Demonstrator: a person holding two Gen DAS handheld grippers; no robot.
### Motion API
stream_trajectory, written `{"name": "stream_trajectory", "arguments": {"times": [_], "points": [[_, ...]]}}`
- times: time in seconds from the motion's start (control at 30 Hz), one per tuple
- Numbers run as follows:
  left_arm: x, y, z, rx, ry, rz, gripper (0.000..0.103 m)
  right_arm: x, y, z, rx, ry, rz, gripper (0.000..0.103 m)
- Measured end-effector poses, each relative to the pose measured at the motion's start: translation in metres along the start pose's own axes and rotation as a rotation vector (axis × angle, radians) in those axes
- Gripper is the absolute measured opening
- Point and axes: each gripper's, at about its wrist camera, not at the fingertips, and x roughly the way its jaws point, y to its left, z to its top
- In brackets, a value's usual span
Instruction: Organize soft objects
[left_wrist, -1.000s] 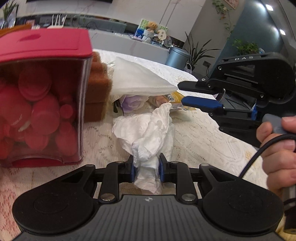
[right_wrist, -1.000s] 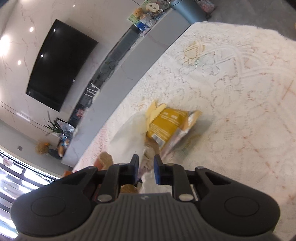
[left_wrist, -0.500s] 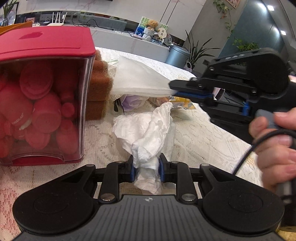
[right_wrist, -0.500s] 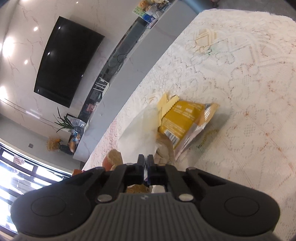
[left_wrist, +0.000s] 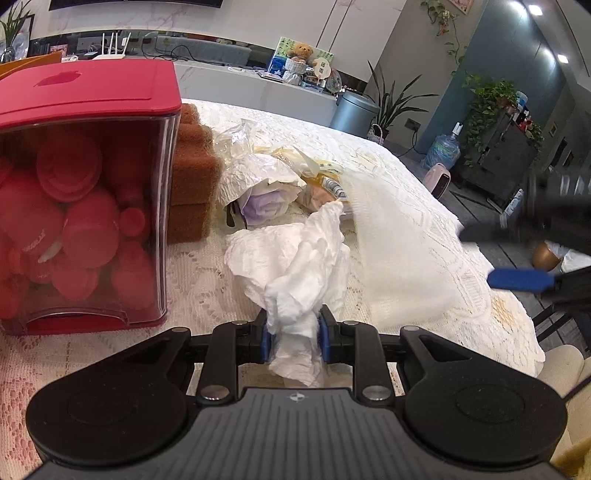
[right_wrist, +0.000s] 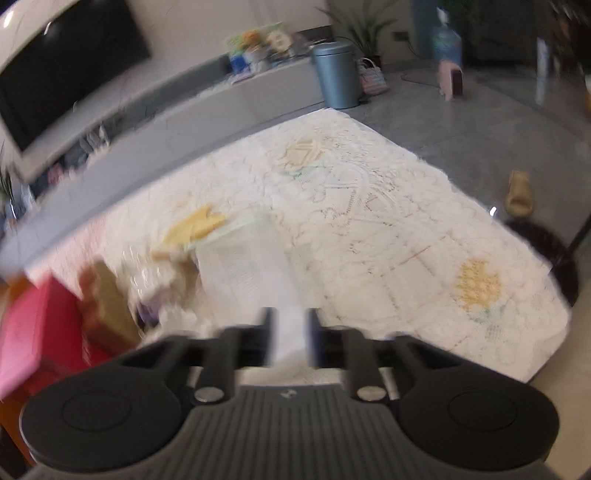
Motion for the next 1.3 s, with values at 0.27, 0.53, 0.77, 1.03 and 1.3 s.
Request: {"name": "stream_trajectory", "arguments": {"times": [0.27, 0.53, 0.77, 1.03, 1.3], "points": [[-0.003, 0.001, 0.0, 0.011, -0.006, 0.007, 0.033, 0.033, 0.016, 0.001, -0.112, -0.006, -0.088, 0.097], [-0.005, 0.005, 0.0, -0.004, 0.0, -0.008, 0.033, 0.061, 0.037, 0.0, -0.148, 0.04, -0.003, 0.1], [-0.005, 0.011, 0.002, -0.014, 0.002, -0.017, 0.033, 0.083, 0.039, -0.012, -0.261, 0.109, -0.118, 0.099], [-0.004, 0.009, 0.003, -0.017, 0.01, -0.017, 0.033, 0.079, 0.038, -0.01, -0.227, 0.124, -0.09, 0.058], [-0.006, 0.018, 0.006, -0.039, -0.005, -0.076, 0.022, 0.066, 0.033, -0.008, -0.185, 0.15, -0.05, 0.013]]}}
